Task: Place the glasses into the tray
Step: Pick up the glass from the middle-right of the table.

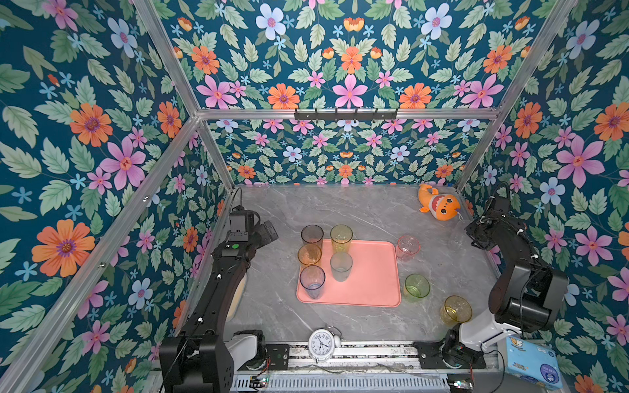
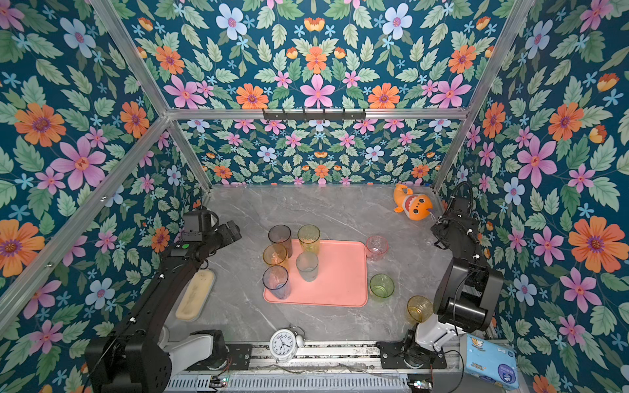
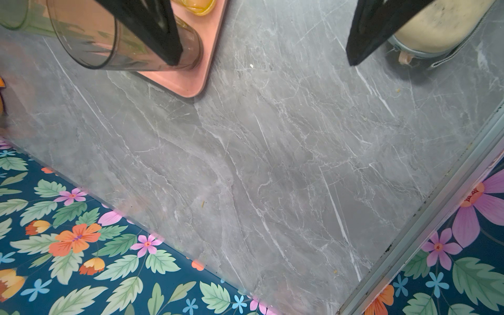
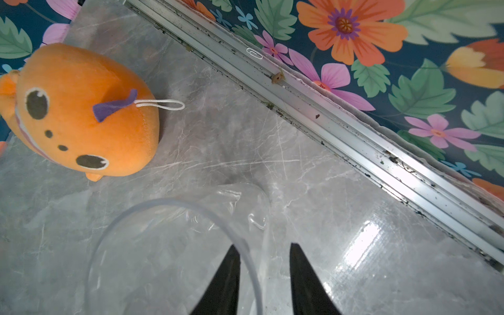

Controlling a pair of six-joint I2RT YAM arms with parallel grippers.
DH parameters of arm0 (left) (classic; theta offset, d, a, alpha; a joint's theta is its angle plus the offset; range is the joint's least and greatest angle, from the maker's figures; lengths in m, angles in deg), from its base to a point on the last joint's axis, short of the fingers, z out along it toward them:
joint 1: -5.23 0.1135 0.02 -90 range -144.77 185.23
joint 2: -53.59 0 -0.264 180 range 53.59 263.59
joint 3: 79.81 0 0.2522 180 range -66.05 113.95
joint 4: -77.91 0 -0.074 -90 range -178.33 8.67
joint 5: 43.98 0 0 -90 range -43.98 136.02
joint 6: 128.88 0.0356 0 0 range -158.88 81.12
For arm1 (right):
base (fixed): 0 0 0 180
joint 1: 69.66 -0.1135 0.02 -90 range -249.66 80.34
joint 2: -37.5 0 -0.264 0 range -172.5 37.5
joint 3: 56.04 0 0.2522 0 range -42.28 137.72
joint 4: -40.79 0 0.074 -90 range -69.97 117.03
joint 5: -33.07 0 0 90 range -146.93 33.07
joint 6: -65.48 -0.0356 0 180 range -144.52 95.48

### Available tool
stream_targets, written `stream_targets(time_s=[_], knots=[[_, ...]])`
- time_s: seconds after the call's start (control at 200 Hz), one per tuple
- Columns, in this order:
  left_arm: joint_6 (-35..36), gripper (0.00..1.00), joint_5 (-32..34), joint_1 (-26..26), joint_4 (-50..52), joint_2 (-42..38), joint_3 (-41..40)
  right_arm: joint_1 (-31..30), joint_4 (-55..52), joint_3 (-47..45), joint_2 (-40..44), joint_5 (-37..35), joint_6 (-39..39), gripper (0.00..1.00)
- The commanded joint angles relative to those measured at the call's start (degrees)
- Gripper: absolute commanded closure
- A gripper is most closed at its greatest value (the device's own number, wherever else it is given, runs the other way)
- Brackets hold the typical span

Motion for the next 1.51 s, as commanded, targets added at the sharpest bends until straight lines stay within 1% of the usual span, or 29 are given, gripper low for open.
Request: stream_targets(time_s=[0.0, 0.22, 0.66, 0.745, 0.79, 0.875, 0.905, 1.06, 1.195, 1.34, 1.5], knots=[[0.5, 0.03, 0.0, 0.1, 0.0, 0.3, 0.5, 0.0, 0.5, 0.4, -0.4, -0.2, -1.0, 0.69], [0.6, 0.03, 0.0, 0.0, 0.0, 0.6, 0.7, 0.0, 0.3, 0.8, -1.2, 0.1, -1.0, 0.76], [0.6, 0.03, -0.5, 0.1, -0.2, 0.6, 0.5, 0.0, -0.9, 2.1, -0.2, 1.2, -0.3, 0.9], [0.6, 0.03, -0.4, 0.1, -0.1, 0.5, 0.4, 0.0, -0.9, 2.2, 0.8, 2.1, -0.2, 0.93], [0.6, 0.03, -0.3, 0.1, -0.1, 0.5, 0.4, 0.0, -1.0, 2.2, 1.6, 2.6, -0.1, 0.96], [0.6, 0.03, -0.3, 0.0, -0.1, 0.4, 0.4, 0.0, -1.4, 2.7, 3.3, 4.0, 0.3, 0.97], [0.6, 0.03, -0.3, 0.1, -0.1, 0.4, 0.4, 0.0, -1.6, 2.8, 4.0, 4.8, 0.5, 1.0], [0.4, 0.03, -0.4, 0.1, -0.3, 0.5, 0.3, -0.3, -4.0, 5.1, 7.4, 9.5, 1.3, 1.0], [0.2, 0.03, -0.8, 0.1, -0.7, 0.5, 0.1, -2.7, -6.6, 7.7, 10.0, 10.8, 3.7, 1.0], [-0.1, 0.03, -1.2, 0.0, -1.0, 0.5, -0.2, -5.5, -10.1, 11.5, 11.6, 15.2, 5.2, 1.0], [-0.1, 0.03, -1.2, 0.1, -1.0, 0.1, -0.6, -11.2, -14.5, 16.8, 11.8, 17.5, 7.3, 1.0]])
